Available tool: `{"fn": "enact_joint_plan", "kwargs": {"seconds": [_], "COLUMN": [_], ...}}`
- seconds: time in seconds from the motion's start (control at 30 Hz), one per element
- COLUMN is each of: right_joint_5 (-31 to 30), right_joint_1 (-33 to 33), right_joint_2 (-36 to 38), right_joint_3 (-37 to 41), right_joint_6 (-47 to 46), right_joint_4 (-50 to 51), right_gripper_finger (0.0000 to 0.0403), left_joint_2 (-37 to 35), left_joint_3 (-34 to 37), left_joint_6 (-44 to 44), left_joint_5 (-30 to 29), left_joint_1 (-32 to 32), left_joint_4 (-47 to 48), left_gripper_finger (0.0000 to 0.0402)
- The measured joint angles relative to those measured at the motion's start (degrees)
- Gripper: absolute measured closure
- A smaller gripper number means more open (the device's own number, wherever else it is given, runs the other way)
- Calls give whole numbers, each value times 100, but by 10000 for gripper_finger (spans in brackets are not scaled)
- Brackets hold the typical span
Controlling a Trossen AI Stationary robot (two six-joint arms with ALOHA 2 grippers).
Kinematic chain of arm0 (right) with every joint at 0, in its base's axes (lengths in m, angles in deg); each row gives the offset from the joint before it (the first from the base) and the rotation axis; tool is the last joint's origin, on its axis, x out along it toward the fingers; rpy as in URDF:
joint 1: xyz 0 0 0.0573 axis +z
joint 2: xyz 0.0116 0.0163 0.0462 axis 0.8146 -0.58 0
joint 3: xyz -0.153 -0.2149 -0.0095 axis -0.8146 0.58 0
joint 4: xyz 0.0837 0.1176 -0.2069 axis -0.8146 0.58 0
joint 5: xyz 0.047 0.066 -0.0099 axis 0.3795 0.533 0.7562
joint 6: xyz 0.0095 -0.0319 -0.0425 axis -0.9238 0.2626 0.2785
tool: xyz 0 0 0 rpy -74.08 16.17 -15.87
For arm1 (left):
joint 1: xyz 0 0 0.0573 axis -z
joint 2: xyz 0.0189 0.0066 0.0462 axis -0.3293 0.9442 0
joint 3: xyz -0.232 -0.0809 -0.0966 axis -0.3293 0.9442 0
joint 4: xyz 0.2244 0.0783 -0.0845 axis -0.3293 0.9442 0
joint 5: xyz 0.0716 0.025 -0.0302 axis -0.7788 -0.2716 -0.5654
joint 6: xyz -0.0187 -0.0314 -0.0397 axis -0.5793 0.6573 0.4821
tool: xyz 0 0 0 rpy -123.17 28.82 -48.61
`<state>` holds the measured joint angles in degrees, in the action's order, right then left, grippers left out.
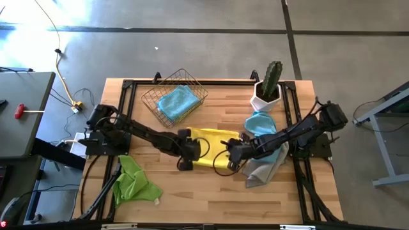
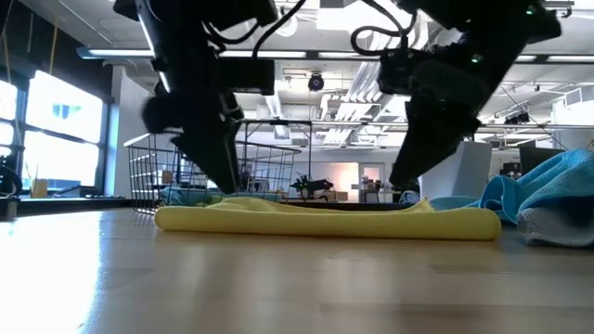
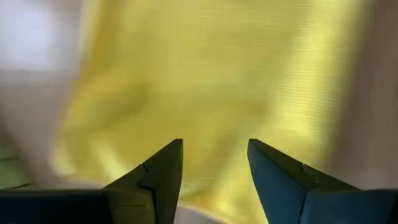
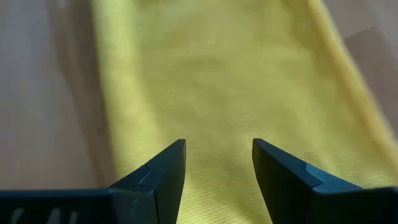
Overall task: Fold microfiber towels
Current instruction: Fold the yellow microfiber towel
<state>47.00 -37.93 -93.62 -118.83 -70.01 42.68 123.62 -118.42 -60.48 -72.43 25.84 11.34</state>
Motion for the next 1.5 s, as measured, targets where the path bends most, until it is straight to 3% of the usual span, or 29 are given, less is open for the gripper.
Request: {"fn": "enact_joint_plan", "kwargs": {"seconds": [0.33, 0.7, 1.07, 1.3, 1.5], "right_joint_5": [-9, -20, -7, 20, -130], "right_joint_1": [576, 1045, 1207, 1205, 1063], "right_joint_2": [-2, -2, -2, -2, -2], "right_joint_3": [594, 934, 934, 886, 877], "right_joint_6": [-658, -958, -950, -912, -2361], "right_joint_4": [-714, -962, -931, -939, -487], "right_gripper_finger": [226, 226, 226, 226, 226], "left_joint_2": [50, 49, 50, -152, -208], "left_joint_3": [572, 1054, 1108, 833, 780], "left_joint_6": [-191, 1480, 2432, 1851, 1306], "left_joint_5": [88, 402, 1383, 1027, 285], "left_joint_1": [490, 783, 1649, 1822, 1644], "left_joint_4": [-1478, -1574, -3151, -2754, -2088], "left_gripper_finger": [229, 229, 229, 229, 229]}}
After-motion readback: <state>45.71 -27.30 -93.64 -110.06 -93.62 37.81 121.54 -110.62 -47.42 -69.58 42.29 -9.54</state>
